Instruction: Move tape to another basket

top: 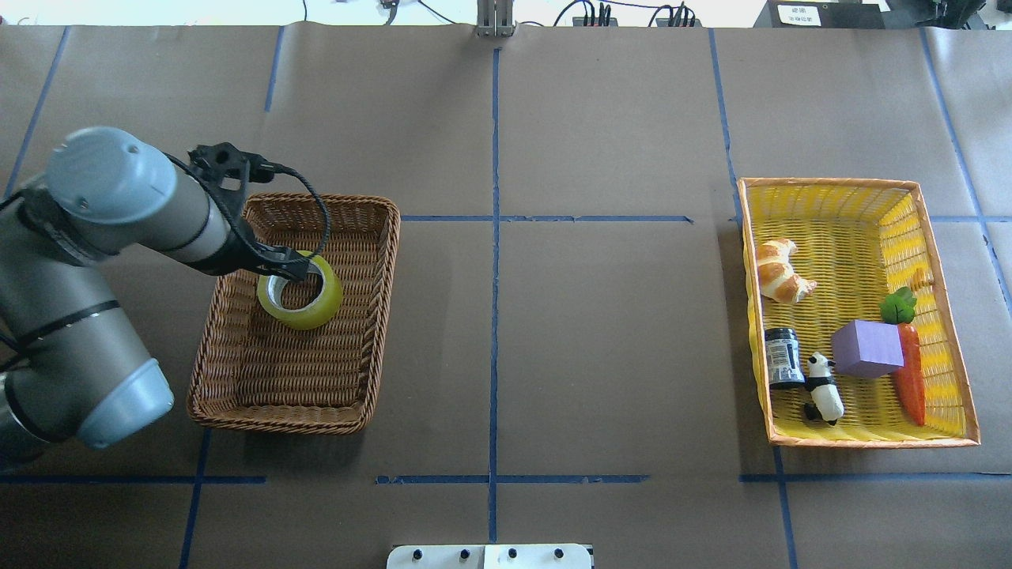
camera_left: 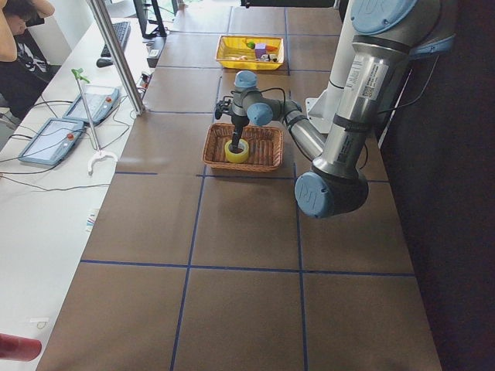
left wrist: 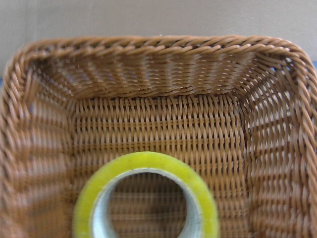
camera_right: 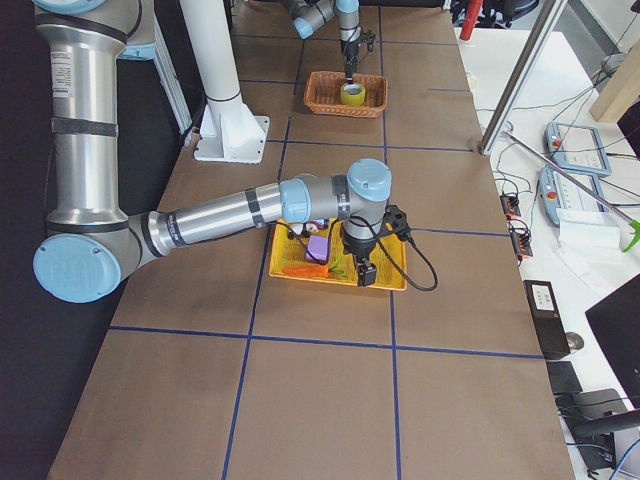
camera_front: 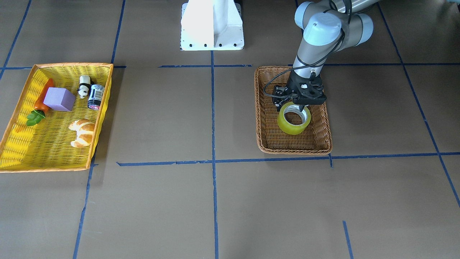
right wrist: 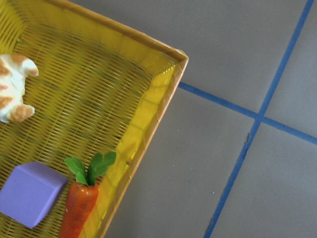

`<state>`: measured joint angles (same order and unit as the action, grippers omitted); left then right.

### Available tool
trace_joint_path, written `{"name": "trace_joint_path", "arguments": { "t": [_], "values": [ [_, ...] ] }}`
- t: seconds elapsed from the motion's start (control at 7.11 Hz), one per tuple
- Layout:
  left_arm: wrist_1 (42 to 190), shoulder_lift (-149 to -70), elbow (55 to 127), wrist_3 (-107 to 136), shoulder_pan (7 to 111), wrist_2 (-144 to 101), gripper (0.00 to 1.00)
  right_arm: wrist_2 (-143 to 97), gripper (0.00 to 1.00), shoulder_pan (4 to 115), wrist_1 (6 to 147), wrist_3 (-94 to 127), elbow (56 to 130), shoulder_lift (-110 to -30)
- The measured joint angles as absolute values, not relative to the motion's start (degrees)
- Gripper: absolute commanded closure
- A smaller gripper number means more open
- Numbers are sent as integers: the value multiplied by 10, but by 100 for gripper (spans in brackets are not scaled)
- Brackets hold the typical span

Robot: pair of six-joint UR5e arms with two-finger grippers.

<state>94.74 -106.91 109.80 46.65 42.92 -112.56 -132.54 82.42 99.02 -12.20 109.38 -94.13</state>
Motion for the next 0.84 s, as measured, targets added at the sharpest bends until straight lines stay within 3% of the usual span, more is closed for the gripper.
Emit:
{"name": "trace_joint_path", "arguments": {
  "t": [0.84],
  "values": [
    [816,-894,1061,-90,835,-1273,0,-1322,0,849,987,-123,1070,-997]
  ]
}}
